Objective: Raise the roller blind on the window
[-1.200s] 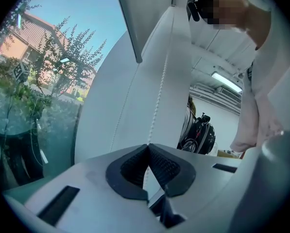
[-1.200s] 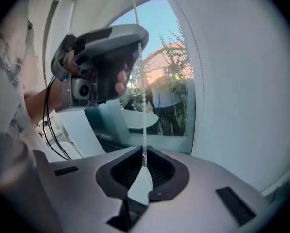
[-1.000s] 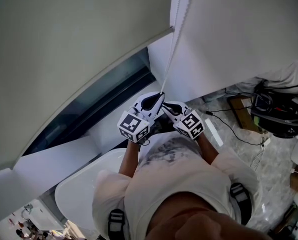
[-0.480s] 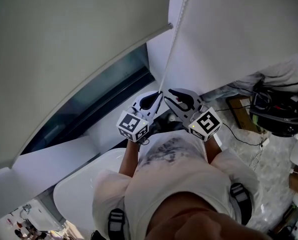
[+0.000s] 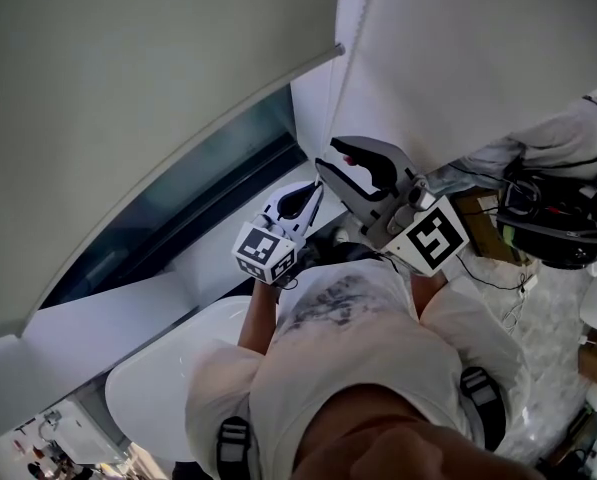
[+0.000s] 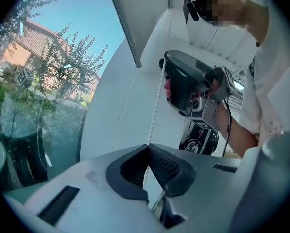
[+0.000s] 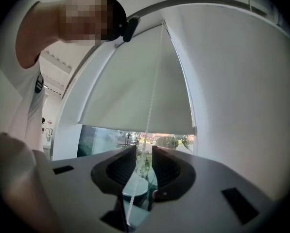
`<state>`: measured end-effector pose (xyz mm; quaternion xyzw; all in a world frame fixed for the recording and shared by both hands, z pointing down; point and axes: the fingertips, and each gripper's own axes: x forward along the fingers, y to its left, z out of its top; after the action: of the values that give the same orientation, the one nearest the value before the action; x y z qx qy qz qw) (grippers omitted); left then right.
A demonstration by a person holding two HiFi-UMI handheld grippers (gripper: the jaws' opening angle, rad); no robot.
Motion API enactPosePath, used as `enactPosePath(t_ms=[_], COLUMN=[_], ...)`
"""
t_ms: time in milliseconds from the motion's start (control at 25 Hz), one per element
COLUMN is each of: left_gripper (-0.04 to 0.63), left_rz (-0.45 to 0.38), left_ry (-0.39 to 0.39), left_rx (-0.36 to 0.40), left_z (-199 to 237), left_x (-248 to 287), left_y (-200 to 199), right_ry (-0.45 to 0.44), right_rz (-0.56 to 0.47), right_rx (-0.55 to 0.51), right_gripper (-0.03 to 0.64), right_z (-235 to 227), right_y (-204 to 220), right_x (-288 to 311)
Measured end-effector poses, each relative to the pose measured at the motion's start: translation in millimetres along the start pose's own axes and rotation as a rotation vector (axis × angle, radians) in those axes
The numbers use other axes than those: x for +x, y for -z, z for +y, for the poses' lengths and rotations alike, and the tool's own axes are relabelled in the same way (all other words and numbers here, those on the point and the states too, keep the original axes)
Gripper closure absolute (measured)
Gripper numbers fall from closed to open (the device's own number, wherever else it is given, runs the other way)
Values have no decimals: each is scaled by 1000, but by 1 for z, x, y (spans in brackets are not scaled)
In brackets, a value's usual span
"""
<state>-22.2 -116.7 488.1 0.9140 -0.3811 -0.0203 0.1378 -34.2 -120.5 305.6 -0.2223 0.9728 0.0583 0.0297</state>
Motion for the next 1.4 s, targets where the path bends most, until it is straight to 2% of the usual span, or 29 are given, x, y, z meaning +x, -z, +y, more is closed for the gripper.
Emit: enactPosePath(t_ms=[240, 480, 640, 800, 960, 1400], left_gripper=[588, 588, 588, 588, 588, 588], left_rz=[-7, -7, -12, -23, -33, 23], left_ry=[-1, -1, -2, -3, 1, -21], left_rx=[9, 17, 20, 11, -3, -33], left_z=[-7, -6, -4, 0, 1, 9], left_x=[-8, -8, -8, -8, -6, 4], left_y=[1, -3, -2, 1, 4, 41], right_ry=[-4, 12, 8, 22, 43, 59], right_rz=[-57, -51, -21, -34, -38, 32], right_rx=[-27, -51, 7, 52, 55, 86], right_gripper=[474, 543, 555, 555, 555, 555], right_z=[4, 2, 1, 0, -1, -5], right_y=[-41, -62, -53, -48, -44, -7], right_x=[9, 10, 8, 8, 7, 2])
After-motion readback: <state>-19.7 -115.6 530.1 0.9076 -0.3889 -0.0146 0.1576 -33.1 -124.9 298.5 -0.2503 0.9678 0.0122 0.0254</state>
